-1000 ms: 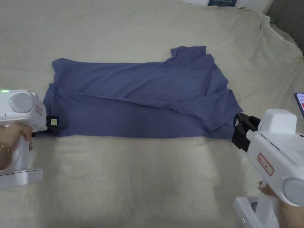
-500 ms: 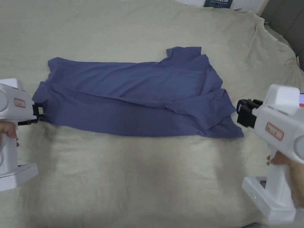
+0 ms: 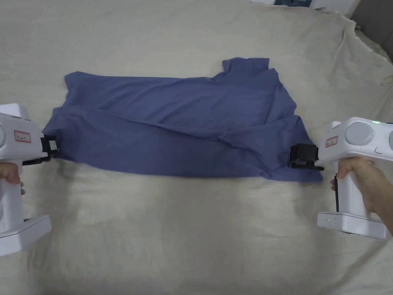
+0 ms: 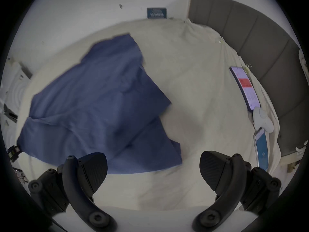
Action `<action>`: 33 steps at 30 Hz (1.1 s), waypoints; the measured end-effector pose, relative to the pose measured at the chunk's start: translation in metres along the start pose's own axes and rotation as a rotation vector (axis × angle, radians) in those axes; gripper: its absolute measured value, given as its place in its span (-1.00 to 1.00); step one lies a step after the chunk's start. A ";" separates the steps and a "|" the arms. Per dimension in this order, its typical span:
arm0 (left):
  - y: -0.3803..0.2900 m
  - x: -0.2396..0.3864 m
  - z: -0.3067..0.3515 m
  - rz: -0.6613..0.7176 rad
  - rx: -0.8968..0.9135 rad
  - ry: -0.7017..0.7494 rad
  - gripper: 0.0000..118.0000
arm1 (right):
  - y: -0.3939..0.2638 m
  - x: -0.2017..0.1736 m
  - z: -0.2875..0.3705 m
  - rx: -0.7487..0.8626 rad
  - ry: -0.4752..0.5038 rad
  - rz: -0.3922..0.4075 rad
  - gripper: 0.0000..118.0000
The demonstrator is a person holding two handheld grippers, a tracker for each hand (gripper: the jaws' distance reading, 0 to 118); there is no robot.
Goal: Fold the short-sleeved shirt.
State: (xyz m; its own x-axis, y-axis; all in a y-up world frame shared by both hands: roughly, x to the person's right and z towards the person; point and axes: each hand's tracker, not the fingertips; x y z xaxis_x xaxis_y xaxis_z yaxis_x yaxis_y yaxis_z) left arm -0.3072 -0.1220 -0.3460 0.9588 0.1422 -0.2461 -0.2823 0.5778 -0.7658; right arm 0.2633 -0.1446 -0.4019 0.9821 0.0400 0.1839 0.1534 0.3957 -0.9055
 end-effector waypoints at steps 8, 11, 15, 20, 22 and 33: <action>-0.004 0.002 -0.011 -0.007 -0.020 0.021 -1.00 | -0.001 0.009 -0.021 -0.022 0.022 -0.108 0.01; -0.006 0.001 -0.012 -0.006 -0.028 0.027 -1.00 | -0.001 0.006 -0.016 -0.011 0.048 -0.067 -0.84; -0.003 -0.006 -0.009 0.036 -0.040 0.015 -1.00 | 0.001 0.005 0.000 -0.006 0.062 -0.051 -0.87; 0.011 -0.019 0.017 0.111 -0.011 -0.036 -1.00 | 0.008 0.025 0.056 0.053 0.146 -0.042 -0.87; 0.013 -0.018 0.030 0.077 0.002 -0.041 -1.00 | 0.009 0.035 0.079 0.061 0.181 -0.036 -0.87; -0.068 -0.055 0.102 0.025 0.022 -0.024 -1.00 | -0.097 0.081 0.134 0.079 0.248 -0.047 -0.87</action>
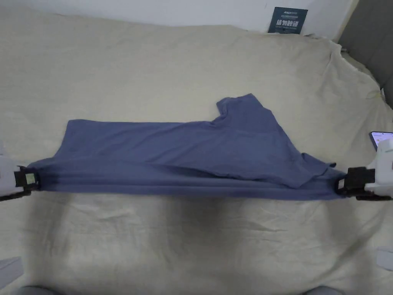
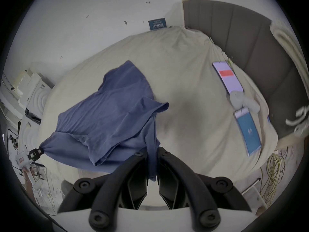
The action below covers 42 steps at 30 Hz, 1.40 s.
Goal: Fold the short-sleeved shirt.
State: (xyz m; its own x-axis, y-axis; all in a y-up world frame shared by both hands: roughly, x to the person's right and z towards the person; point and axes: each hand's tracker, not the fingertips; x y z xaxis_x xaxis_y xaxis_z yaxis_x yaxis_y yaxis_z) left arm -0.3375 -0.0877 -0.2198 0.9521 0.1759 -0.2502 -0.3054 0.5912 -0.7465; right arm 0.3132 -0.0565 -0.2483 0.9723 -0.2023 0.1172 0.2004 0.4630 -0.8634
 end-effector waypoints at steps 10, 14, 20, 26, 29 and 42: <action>-0.084 -0.021 -0.021 0.031 -0.131 0.063 -0.78 | -0.093 0.005 -0.051 -0.101 -0.054 -0.019 -0.86; -0.071 -0.025 -0.007 -0.024 -0.054 0.201 0.73 | -0.080 0.009 -0.035 -0.003 -0.075 -0.018 0.27; -0.026 -0.011 0.041 -0.006 0.259 0.224 0.99 | -0.045 -0.019 0.033 0.344 -0.155 0.086 0.78; -0.026 0.040 0.069 -0.145 0.573 0.185 0.95 | -0.054 -0.069 0.067 0.710 -0.074 0.152 0.79; -0.033 0.061 0.073 -0.220 0.645 0.158 0.78 | -0.066 -0.091 0.066 0.794 -0.056 0.205 0.79; -0.042 0.086 0.065 -0.232 0.604 -0.005 -1.00 | -0.075 -0.127 0.050 0.784 0.011 0.232 -0.99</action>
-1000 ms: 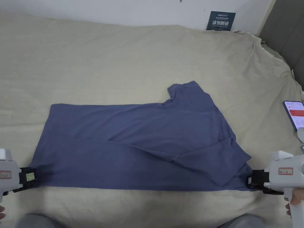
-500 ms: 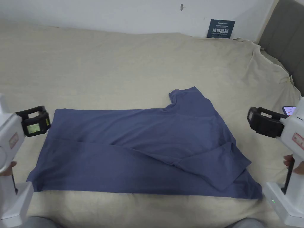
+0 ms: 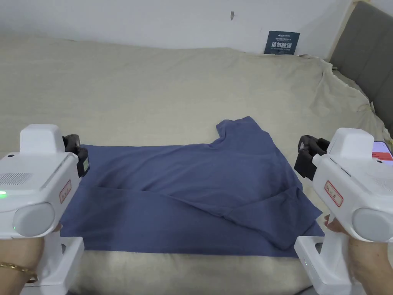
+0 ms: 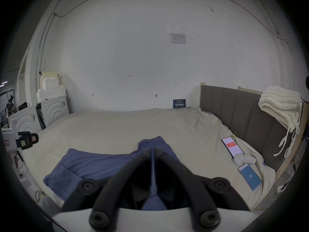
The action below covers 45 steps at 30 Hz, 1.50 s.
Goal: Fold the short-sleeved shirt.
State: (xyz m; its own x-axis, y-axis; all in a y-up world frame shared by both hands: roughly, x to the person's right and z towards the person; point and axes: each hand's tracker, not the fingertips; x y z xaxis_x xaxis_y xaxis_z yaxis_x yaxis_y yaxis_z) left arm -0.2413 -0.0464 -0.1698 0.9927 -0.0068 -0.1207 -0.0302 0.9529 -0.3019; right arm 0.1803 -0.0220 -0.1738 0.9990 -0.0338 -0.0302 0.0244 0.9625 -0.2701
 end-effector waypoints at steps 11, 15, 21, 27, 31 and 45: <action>0.005 -0.013 -0.023 0.052 -0.054 -0.025 -1.00 | 0.002 -0.006 -0.008 -0.019 0.015 -0.006 -1.00; 0.022 -0.025 -0.050 0.086 -0.079 -0.010 -1.00 | 0.005 -0.009 -0.019 -0.025 0.023 -0.007 -1.00; 0.052 -0.048 -0.121 0.192 -0.221 -0.014 -0.38 | 0.009 -0.013 -0.044 -0.045 0.019 -0.007 -1.00; 0.059 -0.063 -0.209 0.185 -0.408 -0.013 1.00 | 0.010 -0.014 -0.077 -0.076 0.006 -0.029 -1.00; 0.039 -0.067 -0.266 0.114 -0.599 0.040 1.00 | 0.009 -0.016 -0.098 -0.104 0.000 -0.024 -1.00; -0.016 -0.085 -0.346 0.140 -0.778 0.096 -0.61 | -0.021 -0.009 -0.133 -0.214 -0.043 -0.013 -1.00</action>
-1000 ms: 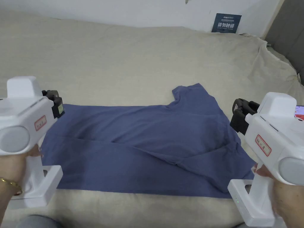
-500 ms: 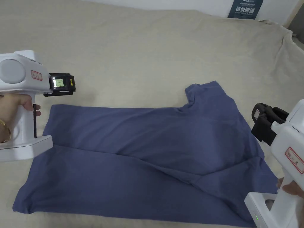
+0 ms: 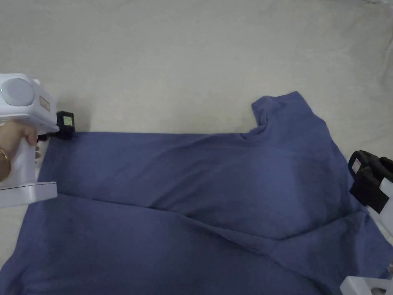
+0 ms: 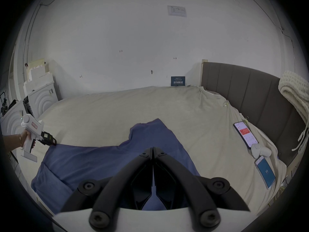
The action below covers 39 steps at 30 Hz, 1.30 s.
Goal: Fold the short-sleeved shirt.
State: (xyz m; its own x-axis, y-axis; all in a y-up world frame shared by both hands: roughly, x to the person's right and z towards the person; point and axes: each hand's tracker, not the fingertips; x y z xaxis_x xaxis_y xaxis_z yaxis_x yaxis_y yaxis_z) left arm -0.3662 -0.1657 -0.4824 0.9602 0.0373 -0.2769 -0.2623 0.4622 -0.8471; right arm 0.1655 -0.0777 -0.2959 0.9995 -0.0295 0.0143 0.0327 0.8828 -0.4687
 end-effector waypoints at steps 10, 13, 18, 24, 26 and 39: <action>-0.010 0.011 0.051 -0.031 0.202 -0.048 -1.00 | 0.022 0.012 0.006 -0.008 0.013 0.001 -1.00; -0.021 0.009 0.081 -0.047 0.300 -0.056 -1.00 | 0.049 0.019 -0.006 -0.006 0.026 -0.007 -1.00; -0.041 0.004 0.111 -0.018 0.362 -0.093 -1.00 | 0.100 0.022 -0.052 -0.080 0.029 0.024 -0.99; -0.051 0.006 0.122 -0.018 0.384 -0.088 -1.00 | 0.117 0.027 -0.148 -0.432 -0.007 0.065 0.86; -0.052 0.006 0.121 -0.015 0.385 -0.094 -1.00 | 0.107 0.030 -0.176 -0.500 -0.039 0.057 0.87; -0.053 0.008 0.102 0.016 0.340 -0.111 -1.00 | 0.055 0.058 -0.269 -0.653 -0.166 -0.023 0.18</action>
State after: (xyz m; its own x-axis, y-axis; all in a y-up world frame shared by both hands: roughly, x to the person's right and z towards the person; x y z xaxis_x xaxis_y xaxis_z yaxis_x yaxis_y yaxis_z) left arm -0.3351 -0.0993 -0.3936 0.9658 0.1344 -0.2215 -0.2478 0.7286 -0.6385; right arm 0.2247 -0.1570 -0.5586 0.9872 0.0734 0.1419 0.0990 0.4163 -0.9038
